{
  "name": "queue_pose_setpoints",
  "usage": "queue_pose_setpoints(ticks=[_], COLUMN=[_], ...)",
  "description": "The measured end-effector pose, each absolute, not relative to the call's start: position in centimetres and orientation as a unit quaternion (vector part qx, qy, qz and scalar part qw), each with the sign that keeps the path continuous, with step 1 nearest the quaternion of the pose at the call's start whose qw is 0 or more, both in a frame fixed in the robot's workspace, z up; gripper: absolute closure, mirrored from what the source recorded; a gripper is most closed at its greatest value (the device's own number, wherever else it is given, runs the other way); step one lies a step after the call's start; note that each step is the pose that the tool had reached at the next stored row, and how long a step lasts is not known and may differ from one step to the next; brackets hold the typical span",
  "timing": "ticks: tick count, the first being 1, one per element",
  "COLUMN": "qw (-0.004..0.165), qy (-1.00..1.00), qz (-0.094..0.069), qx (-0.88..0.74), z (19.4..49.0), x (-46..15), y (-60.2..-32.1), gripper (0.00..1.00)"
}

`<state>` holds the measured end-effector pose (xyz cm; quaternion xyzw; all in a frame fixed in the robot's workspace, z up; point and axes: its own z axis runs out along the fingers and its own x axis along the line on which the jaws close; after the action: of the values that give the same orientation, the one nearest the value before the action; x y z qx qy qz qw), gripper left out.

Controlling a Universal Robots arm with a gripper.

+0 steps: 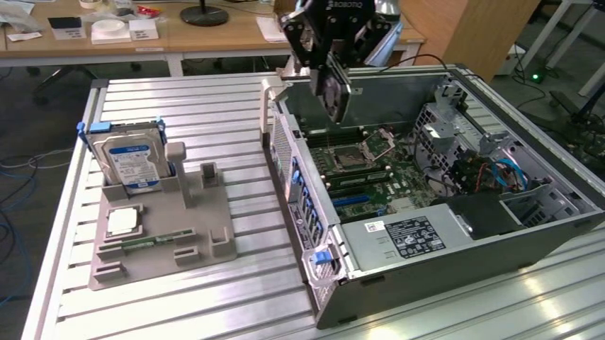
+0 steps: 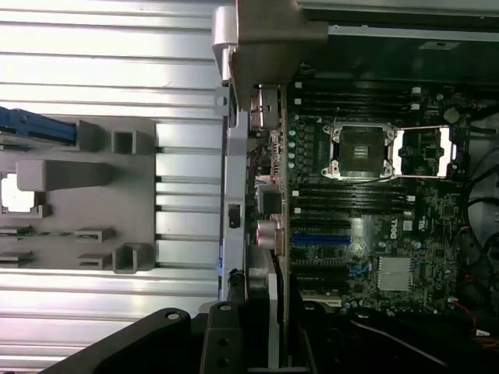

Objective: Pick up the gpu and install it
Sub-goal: 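Pick up the gpu and move the gpu toward the slot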

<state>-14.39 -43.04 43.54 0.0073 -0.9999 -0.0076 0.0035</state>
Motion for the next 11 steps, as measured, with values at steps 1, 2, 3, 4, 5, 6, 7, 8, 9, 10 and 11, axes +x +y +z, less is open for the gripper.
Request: queue_pose_setpoints(ticks=[1,2,3,4,5,6,7,8,9,10,11], qw=[0.003,0.003,0.003,0.003,0.003,0.003,0.003,0.003,0.003,0.003,0.003], qy=[-1.000,-1.000,-1.000,-1.000,-1.000,-1.000,-1.000,-1.000,-1.000,-1.000,-1.000], qz=[-0.008,-0.008,-0.008,-0.008,-0.008,-0.008,-0.008,-0.008,-0.008,-0.008,-0.008], qx=[0.007,0.007,0.007,0.007,0.007,0.007,0.007,0.007,0.007,0.007,0.007], z=[43.5,43.5,43.5,43.5,43.5,43.4,43.4,43.4,43.4,43.3,43.3], x=[-13.9,-13.5,-13.0,-12.6,-12.1,-11.7,-11.3,-10.8,-10.4,-10.0,-9.6], y=[-43.0,-43.0,-43.0,-43.0,-43.0,-43.0,-43.0,-43.0,-43.0,-43.0,-43.0], gripper=[0.72,0.72,0.72,0.72,0.72,0.72,0.72,0.72,0.72,0.72,0.72])
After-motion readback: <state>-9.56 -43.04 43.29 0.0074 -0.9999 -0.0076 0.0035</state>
